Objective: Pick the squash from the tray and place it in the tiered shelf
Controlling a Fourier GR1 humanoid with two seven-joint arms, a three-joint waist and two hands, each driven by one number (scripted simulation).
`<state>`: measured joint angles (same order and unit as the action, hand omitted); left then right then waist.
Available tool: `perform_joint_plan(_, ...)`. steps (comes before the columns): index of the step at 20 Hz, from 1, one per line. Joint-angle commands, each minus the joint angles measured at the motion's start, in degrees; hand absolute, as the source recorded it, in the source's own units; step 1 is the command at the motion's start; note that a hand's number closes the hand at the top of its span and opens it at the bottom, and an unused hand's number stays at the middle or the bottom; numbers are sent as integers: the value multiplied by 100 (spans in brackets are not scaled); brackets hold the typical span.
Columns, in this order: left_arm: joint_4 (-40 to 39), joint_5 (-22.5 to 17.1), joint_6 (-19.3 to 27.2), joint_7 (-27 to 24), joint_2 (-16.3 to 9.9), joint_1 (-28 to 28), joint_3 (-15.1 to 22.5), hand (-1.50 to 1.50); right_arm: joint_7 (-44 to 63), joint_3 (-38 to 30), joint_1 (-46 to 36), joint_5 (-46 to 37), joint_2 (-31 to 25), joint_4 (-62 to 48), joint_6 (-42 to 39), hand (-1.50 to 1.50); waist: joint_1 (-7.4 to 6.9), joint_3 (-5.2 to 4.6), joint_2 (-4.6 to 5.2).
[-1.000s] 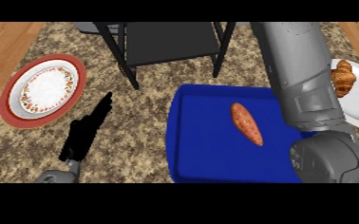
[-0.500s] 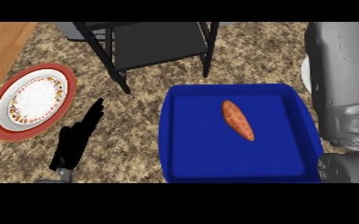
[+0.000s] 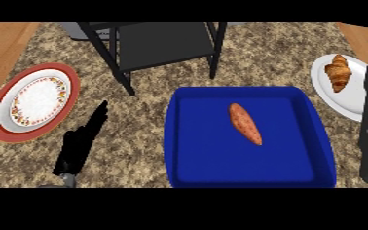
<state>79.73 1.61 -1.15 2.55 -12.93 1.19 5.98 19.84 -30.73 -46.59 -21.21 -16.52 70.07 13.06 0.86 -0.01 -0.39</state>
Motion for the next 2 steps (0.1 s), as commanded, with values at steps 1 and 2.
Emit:
perform_joint_plan(1, 76, -3, -127, 40, -20, -69, -104, 0, 539, 213, 559, 236, -210, 858, -311, -150, -64, 0, 23)
perform_joint_plan(2, 16, 118, 9, -24, 198, 46, 109, 0, 456, 73, 711, 401, -493, 863, -714, -150, -44, 1, 21)
